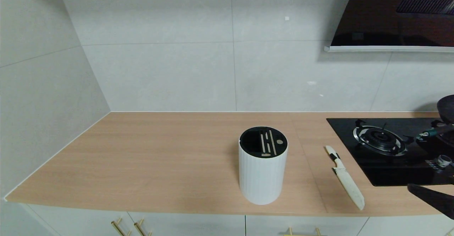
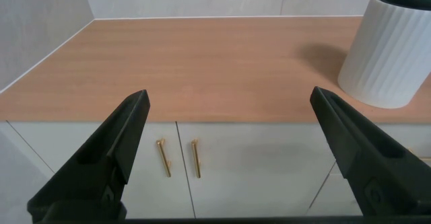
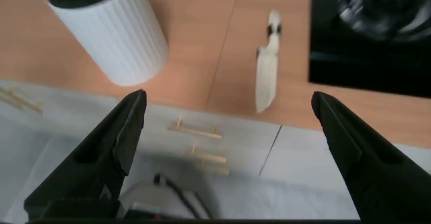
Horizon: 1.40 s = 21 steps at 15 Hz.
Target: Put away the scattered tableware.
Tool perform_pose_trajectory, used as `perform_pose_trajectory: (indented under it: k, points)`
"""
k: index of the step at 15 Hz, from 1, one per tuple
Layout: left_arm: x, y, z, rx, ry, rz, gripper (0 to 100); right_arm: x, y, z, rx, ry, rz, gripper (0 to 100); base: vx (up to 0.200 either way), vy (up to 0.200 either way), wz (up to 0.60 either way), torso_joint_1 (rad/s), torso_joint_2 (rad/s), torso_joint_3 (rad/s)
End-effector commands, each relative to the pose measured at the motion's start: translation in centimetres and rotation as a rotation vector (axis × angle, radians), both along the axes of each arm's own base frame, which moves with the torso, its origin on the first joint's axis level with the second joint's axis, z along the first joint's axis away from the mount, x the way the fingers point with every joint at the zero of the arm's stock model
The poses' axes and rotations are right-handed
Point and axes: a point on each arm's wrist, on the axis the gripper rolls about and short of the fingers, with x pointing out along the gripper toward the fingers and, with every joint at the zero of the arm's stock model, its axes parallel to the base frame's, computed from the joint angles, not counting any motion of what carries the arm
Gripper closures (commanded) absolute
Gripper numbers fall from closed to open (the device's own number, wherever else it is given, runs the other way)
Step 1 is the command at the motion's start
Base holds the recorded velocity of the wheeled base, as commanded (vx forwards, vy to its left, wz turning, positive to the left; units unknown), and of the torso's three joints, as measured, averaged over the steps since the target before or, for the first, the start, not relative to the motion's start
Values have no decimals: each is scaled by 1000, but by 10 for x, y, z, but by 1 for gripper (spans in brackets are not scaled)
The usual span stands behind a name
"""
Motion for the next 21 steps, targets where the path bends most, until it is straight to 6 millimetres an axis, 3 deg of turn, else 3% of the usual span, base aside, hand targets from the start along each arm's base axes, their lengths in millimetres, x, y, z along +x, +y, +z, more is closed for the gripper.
perform_pose_trajectory:
  k: [1, 4, 9, 12, 18, 21]
  points:
    - [0, 0, 0, 0, 1, 0, 0, 73, 12, -18, -22, 146, 24, 0, 0, 0, 0, 0, 0, 0]
    - [0, 0, 0, 0, 1, 0, 0, 132, 17, -41, -50, 148, -21, 0, 0, 0, 0, 0, 0, 0]
    - [0, 0, 0, 0, 1, 0, 0, 185, 21, -97, -67, 157, -57, 0, 0, 0, 0, 0, 0, 0]
    - [0, 0, 0, 0, 1, 0, 0, 205, 14, -133, -90, 169, -117, 0, 0, 0, 0, 0, 0, 0]
    - [0, 0, 0, 0, 1, 0, 0, 224, 7, -182, -94, 180, -147, 0, 0, 0, 0, 0, 0, 0]
    - [0, 0, 0, 0, 1, 0, 0, 237, -2, -194, -101, 150, -170, 0, 0, 0, 0, 0, 0, 0]
